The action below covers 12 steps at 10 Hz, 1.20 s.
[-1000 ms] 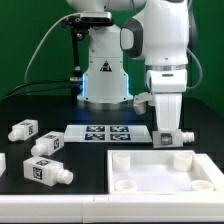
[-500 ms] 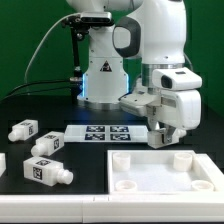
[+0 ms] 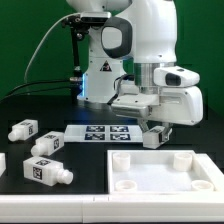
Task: Assemble square table
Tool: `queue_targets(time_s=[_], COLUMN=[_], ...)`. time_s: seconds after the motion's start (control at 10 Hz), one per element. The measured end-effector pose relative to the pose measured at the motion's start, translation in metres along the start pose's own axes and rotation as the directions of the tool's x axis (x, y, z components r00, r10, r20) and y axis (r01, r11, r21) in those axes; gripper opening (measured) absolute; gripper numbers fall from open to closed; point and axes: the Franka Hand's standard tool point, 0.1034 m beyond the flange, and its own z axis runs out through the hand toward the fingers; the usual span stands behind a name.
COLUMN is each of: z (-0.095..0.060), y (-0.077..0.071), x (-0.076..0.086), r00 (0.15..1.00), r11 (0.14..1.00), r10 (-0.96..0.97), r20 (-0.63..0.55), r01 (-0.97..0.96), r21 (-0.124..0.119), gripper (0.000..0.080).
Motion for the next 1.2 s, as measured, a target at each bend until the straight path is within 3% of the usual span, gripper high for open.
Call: queue_targets(time_s=[0.2, 0.3, 0.4, 0.5, 0.6, 0.7, 0.8, 1.0, 1.2], z=[0.005, 0.005, 0.005, 0.005, 0.005, -0.004, -0.015, -0.029, -0.029], y=[-0.006, -0.007, -0.007, -0.007, -0.007, -0.006, -0.001, 0.019, 0.048], x=[0.003, 0.002, 0.002, 0.002, 0.000, -0.008, -0.019, -0.029, -0.018], r00=[0.990, 0.993, 0.995, 0.997, 0.997, 1.000, 0.995, 0.932, 0.738], r11=[0.990, 0.993, 0.995, 0.997, 0.997, 1.000, 0.996, 0.933, 0.738], r10=[-0.143, -0.115, -0.104, -0.079, -0.078, -0.022, 0.090, 0.358, 0.674], r20=[-0.011, -0.011, -0.012, -0.012, -0.010, 0.009, 0.035, 0.058, 0.035], r01=[0.143, 0.115, 0.104, 0.079, 0.078, 0.022, -0.090, -0.356, -0.670], r21=[-0.003, -0.003, -0.002, -0.002, -0.001, 0.001, 0.005, -0.042, -0.073], gripper=[0.0265, 0.0265, 0.0347, 0.0483, 0.0483, 0.0612, 0.0638, 0.0647, 0.0649])
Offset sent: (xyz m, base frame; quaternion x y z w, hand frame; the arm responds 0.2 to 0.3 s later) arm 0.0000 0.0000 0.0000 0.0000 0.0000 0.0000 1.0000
